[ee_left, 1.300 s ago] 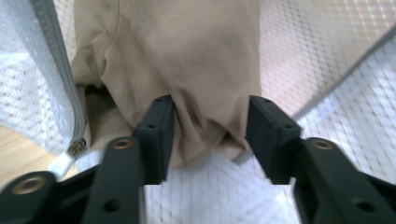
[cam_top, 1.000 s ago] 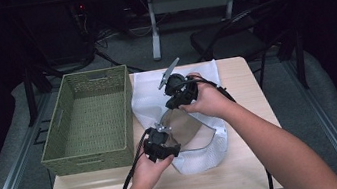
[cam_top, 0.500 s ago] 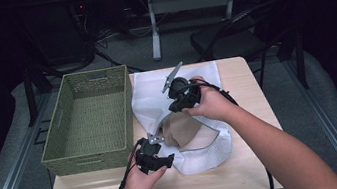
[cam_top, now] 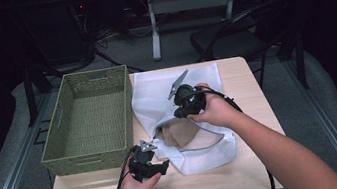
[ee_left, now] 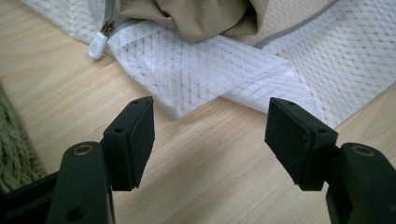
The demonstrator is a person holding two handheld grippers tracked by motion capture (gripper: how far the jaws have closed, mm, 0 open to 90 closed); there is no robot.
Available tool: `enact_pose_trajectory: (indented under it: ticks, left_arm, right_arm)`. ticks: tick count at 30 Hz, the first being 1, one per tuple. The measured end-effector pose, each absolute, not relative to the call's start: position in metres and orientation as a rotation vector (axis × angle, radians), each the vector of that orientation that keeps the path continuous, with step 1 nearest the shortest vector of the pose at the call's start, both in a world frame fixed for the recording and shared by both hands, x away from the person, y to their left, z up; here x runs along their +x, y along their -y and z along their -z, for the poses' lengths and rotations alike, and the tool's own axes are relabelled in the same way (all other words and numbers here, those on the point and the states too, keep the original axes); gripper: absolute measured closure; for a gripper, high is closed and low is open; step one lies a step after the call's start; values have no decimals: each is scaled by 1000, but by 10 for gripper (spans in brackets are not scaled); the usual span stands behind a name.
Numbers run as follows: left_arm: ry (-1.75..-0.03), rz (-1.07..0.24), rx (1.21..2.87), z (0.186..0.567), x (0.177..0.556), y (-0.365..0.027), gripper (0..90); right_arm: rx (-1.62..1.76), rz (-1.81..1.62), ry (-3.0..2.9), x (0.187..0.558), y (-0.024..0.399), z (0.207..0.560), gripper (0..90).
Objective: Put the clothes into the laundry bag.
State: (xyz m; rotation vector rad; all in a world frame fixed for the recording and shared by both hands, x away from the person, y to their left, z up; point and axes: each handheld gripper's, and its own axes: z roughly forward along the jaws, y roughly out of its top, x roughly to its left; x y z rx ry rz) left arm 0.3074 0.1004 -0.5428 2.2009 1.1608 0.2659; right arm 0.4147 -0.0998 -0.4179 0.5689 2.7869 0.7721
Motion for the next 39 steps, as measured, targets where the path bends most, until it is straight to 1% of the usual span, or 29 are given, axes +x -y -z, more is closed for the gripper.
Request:
enact_pose_trajectory:
  ticks: [7, 14, 17, 20, 22, 29, 30, 34, 39]
  left_arm:
    - [-1197, -272, 2190, 548, 310, -103, 296]
    - [-1213, -266, 2201, 554, 319, -98, 299]
    - [-1223, -282, 2208, 557, 324, -94, 311]
    - [-1234, -290, 2208, 559, 329, -90, 360]
    - [-1234, -296, 2217, 560, 331, -89, 419]
    - [-1237, -295, 2230, 562, 334, -89, 571]
    - [-1236, -288, 2227, 563, 335, -89, 584]
    - [-1246, -273, 2233, 565, 337, -91, 702]
    - [-1223, -264, 2252, 565, 337, -93, 802]
  right_arm:
    - [595, -792, -2786, 413, 105, 426, 862]
    - [595, -803, -2786, 410, 110, 430, 824]
    - [610, -814, -2777, 409, 112, 432, 808]
    - [604, -812, -2777, 407, 114, 432, 797]
    - [610, -845, -2764, 406, 115, 432, 786]
    - [628, -874, -2742, 399, 127, 430, 733]
    - [638, -878, -2734, 398, 128, 431, 722]
    - [644, -877, -2711, 393, 135, 432, 668]
    - [670, -900, -2675, 384, 144, 433, 628]
